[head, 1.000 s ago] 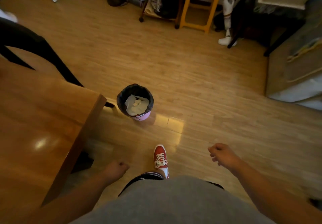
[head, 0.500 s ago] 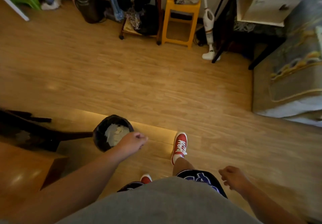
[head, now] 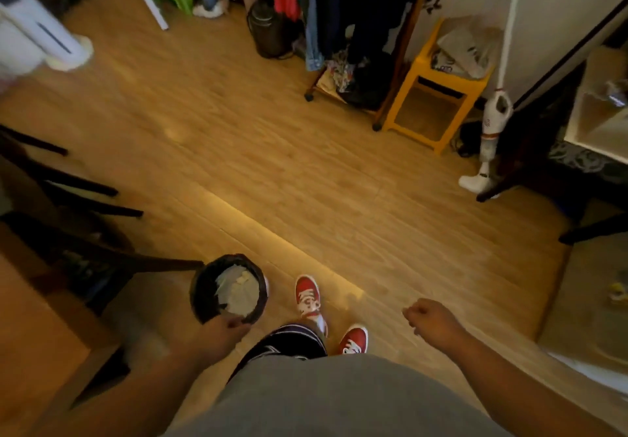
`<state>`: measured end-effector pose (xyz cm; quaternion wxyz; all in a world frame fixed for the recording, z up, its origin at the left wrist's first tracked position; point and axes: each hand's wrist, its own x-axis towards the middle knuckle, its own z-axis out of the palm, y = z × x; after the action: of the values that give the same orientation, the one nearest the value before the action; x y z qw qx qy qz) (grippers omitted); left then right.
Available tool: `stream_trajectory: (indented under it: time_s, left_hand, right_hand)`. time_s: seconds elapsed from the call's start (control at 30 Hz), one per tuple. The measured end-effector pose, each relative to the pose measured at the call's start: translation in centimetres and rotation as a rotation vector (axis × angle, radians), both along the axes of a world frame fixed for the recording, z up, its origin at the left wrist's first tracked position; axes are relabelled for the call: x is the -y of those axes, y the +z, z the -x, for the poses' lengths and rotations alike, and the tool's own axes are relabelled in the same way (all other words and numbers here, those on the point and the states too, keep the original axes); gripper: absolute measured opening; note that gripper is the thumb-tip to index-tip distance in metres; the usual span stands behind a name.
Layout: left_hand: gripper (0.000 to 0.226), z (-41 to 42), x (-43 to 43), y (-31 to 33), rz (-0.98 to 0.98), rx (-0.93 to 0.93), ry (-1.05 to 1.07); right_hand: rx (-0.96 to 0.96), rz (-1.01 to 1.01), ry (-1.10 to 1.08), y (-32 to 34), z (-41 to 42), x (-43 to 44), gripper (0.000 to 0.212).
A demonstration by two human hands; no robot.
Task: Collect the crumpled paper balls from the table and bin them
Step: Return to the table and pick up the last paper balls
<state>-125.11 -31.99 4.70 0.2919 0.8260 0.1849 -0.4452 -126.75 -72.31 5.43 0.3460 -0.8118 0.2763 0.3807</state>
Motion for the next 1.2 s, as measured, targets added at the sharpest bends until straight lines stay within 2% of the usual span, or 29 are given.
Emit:
stream_trajectory:
  time_s: [0.13, 0.4, 0.53, 0.73, 0.93, 1.07, 1.2]
  left_hand:
    - [0.013, -2.1, -1.9, -1.2, -0.006, -0.044, 0.134]
    - [0.034, -14.1, -3.9, -4.0, -0.002, -0.083, 0.287]
    - [0.018, -21.9, -3.3, -2.3, 0.042, -0.011, 0.267]
    - [0.022, -33.7, -1.0, 0.3, 0.159, 0.100, 0.344]
    - [0.028, -44.8, 0.3, 0.3, 0.231, 0.164, 0.354]
    - [0.026, -49.2, -1.4, -0.6, 0.172, 0.125, 0.478]
    - [0.022, -50.2, -4.6, -0.7, 0.078, 0.066, 0.607]
  right_hand:
    - [0.036, -0.029, 0.132, -0.7, -9.7, -2.4, 0.029]
    - [0.010, -0.022, 0.227, -1.0, -25.8, -3.6, 0.026]
    - [-0.008, 0.029, 0.199, -0.2, -31.2, -1.8, 0.034]
    - [-0.063, 0.095, 0.171, 0.4, -38.2, 0.3, 0.027]
    - [-0.112, 0.109, 0.229, -1.9, -48.6, 0.2, 0.034]
    - [-0.147, 0.100, 0.362, -3.1, -57.8, -2.4, 0.029]
    - [-0.102, 0.063, 0.537, -3.1, -67.4, -7.9, 0.026]
